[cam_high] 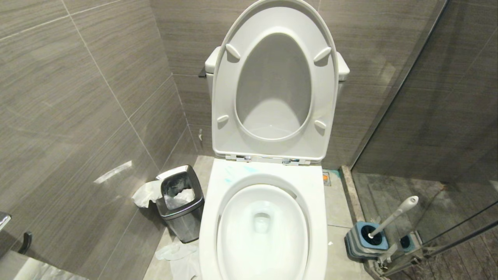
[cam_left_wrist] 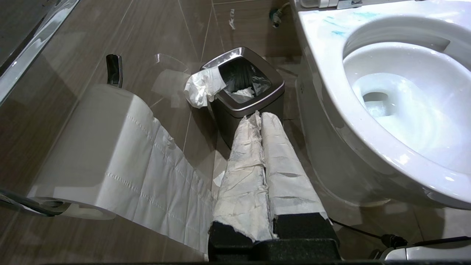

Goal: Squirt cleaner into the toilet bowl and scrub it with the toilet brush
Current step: Pour in the cleaning agent

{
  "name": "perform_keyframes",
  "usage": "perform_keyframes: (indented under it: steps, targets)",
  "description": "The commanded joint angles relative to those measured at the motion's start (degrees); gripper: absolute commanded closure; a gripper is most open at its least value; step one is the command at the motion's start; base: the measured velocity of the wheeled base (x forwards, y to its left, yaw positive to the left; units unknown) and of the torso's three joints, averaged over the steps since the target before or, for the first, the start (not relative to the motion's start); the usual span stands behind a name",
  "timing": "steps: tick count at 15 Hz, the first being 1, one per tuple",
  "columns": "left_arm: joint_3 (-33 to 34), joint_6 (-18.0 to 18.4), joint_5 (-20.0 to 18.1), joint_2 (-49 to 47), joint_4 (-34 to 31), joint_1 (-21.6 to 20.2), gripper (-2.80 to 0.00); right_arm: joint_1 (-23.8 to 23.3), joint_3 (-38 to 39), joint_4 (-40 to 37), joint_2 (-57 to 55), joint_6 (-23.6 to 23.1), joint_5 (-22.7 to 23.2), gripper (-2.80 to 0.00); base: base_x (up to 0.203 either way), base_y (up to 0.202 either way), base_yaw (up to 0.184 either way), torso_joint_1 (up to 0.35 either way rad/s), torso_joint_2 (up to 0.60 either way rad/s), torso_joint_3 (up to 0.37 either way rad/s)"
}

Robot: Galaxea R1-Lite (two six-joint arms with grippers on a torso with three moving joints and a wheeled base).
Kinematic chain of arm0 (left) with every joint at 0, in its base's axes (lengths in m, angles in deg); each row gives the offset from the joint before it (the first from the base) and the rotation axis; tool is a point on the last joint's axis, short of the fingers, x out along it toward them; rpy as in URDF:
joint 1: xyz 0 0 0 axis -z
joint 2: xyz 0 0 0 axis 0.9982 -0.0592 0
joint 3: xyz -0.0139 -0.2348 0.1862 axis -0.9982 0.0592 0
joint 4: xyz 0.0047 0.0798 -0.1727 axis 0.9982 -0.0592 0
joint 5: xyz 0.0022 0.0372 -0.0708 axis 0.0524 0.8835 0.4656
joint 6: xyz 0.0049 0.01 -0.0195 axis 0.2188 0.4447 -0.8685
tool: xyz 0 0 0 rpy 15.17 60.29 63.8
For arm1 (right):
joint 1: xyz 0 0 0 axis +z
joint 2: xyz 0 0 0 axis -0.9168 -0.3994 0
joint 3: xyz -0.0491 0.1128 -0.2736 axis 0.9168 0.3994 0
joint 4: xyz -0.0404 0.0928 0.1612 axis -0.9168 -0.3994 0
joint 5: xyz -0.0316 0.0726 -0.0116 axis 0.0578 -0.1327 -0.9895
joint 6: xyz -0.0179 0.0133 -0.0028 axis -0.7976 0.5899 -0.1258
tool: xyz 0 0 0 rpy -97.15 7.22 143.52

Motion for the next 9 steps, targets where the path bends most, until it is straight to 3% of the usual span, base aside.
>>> perform_keyframes:
  steps: [1,6,9]
  targets:
    - [0.18,-0.39,0.02,-0.14,0.03,-0.01,0.00,0.00,0.01,0.05,-0.09,0.01,0.00,0.00,0.000,0.000,0.000,0.000,0.00,0.000]
    - [0.18,-6.08,1.57,-0.06,0.11,-0.01,0.00,0.00,0.01,0.05,-0.09,0.08,0.00,0.00,0.000,0.000,0.000,0.000,0.00,0.000]
    - [0.18,-6.28,1.84,-0.14,0.11,-0.01,0.00,0.00,0.01,0.00,-0.09,0.01,0.00,0.00,0.000,0.000,0.000,0.000,0.00,0.000]
